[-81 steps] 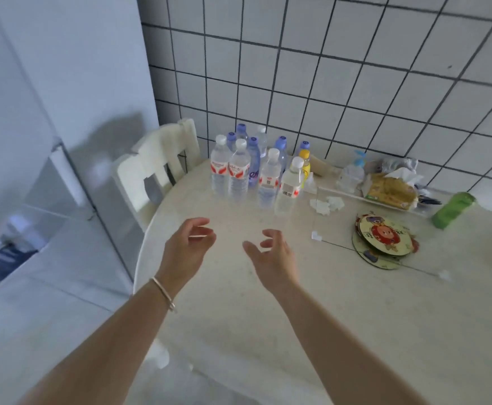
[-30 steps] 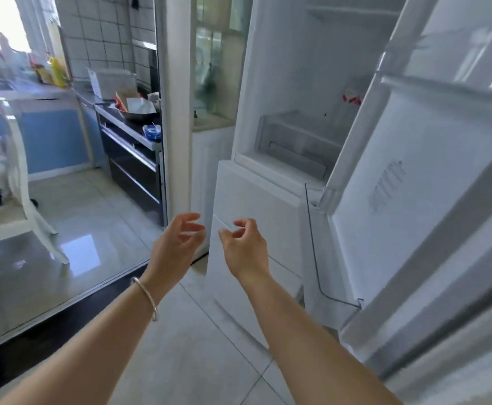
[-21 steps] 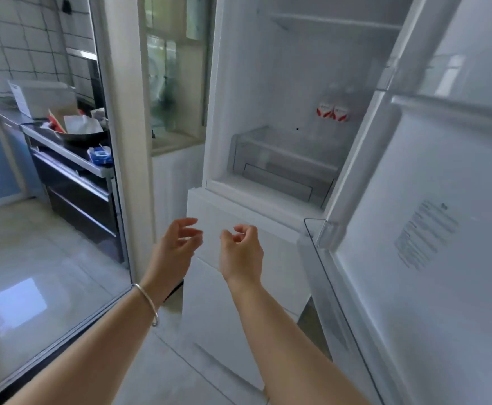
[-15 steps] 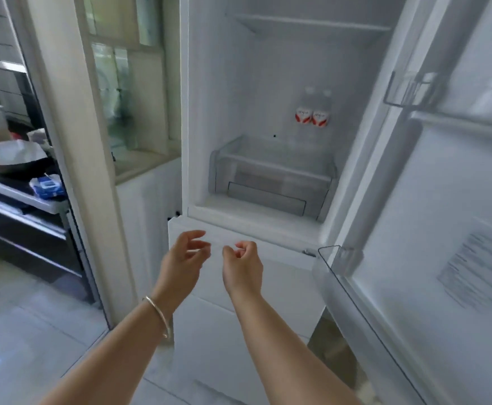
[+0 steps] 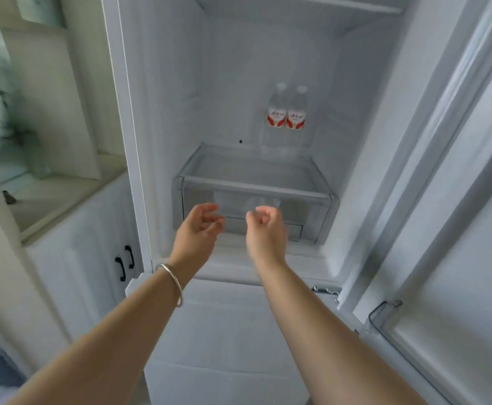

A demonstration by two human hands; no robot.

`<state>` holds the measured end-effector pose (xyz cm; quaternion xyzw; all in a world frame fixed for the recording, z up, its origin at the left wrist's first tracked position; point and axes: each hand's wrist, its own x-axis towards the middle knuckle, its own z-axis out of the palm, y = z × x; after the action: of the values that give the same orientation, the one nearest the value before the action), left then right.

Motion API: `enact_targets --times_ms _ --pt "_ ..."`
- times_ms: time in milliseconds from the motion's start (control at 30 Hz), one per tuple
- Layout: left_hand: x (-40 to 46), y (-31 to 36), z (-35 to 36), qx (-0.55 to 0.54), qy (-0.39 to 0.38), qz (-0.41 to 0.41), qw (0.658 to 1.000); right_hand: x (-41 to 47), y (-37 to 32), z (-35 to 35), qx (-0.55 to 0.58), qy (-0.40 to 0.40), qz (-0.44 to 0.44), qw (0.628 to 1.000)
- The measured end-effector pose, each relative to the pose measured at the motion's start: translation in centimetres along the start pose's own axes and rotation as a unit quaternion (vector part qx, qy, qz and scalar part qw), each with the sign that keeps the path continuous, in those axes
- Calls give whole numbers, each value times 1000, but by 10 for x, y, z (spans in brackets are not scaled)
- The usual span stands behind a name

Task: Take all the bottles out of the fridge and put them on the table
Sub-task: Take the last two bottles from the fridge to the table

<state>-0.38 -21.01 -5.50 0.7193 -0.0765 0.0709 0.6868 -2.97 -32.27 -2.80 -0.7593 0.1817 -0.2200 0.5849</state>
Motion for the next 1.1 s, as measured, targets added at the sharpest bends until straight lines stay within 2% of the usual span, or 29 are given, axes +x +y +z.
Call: enact_targets --times_ms 200,333,433,533,633,767,1100 --pt "102 8 26 -38 13 26 999 103 -29 46 60 24 -19 998" --pt "175 25 55 -40 -23 42 998 176 -45 62 54 17 -53 997" --pt "223 33 69 -51 -38 65 996 233 -52 63 52 47 -74 995" --pt "265 34 80 -54 -38 62 996 278 -52 56 36 84 -51 994" --pt "294 33 97 -43 -56 60 996 311 -50 45 57 127 -39 990" --pt "322 33 119 -29 -88 38 995 343 -50 30 43 165 -76 982" --pt "380 25 140 -19 -142 -18 990 405 -39 25 93 170 -111 975"
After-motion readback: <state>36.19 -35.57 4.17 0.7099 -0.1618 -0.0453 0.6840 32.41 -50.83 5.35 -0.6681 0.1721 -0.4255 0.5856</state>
